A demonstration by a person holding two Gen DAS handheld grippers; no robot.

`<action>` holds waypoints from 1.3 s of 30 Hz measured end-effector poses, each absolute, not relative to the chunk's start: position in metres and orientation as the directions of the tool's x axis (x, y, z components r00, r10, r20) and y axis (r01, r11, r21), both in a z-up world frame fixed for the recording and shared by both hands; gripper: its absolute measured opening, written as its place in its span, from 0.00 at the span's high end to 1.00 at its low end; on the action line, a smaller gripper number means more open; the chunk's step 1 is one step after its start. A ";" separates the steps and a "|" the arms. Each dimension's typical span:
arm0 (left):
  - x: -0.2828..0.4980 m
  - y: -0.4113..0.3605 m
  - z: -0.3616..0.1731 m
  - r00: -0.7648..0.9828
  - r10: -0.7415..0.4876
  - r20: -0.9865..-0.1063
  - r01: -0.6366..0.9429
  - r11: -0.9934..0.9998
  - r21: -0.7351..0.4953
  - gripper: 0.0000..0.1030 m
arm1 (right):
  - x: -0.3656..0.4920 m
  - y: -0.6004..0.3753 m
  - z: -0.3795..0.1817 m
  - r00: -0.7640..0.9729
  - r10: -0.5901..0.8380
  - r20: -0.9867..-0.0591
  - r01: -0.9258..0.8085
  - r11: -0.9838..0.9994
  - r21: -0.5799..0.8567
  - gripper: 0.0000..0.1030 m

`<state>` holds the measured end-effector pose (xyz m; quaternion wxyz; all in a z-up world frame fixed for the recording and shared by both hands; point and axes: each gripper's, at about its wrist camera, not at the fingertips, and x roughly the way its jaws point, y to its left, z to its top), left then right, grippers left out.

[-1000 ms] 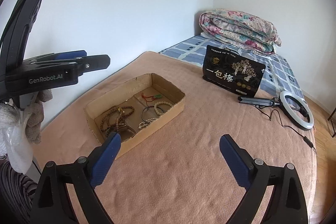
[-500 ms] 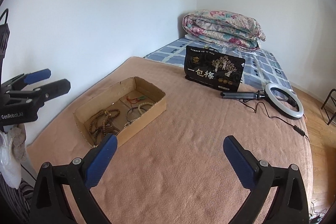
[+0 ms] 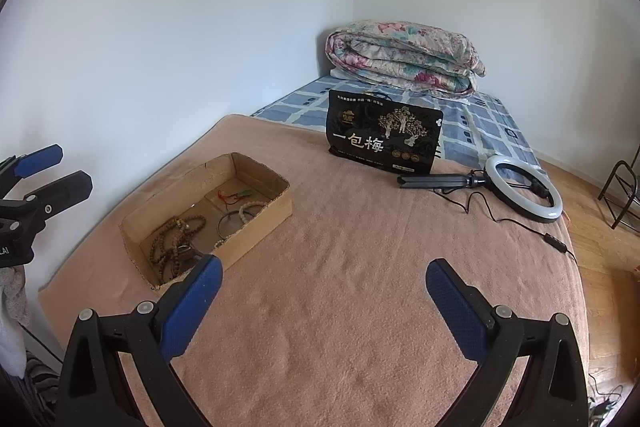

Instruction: Organize jewelry

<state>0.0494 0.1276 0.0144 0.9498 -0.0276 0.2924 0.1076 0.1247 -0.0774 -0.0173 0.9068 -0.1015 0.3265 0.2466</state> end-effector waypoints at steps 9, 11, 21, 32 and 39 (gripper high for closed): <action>0.049 0.126 0.016 0.809 0.189 -0.556 -0.223 0.975 0.007 0.00 | 0.125 -0.083 -0.017 0.665 0.374 -0.647 -0.508 0.861 -0.025 0.00; 0.049 0.126 0.016 0.810 0.187 -0.556 -0.221 0.975 0.006 0.00 | 0.125 -0.083 -0.018 0.666 0.370 -0.648 -0.507 0.861 -0.029 0.00; 0.049 0.126 0.017 0.809 0.187 -0.557 -0.221 0.975 0.005 0.00 | 0.126 -0.084 -0.020 0.664 0.369 -0.651 -0.507 0.861 -0.028 0.00; 0.048 0.125 0.017 0.810 0.187 -0.556 -0.221 0.975 0.006 0.00 | 0.126 -0.083 -0.023 0.660 0.363 -0.658 -0.506 0.862 -0.033 0.00; 0.047 0.125 0.017 0.809 0.190 -0.557 -0.224 0.975 0.008 0.00 | 0.126 -0.083 -0.024 0.658 0.362 -0.660 -0.506 0.862 -0.032 0.00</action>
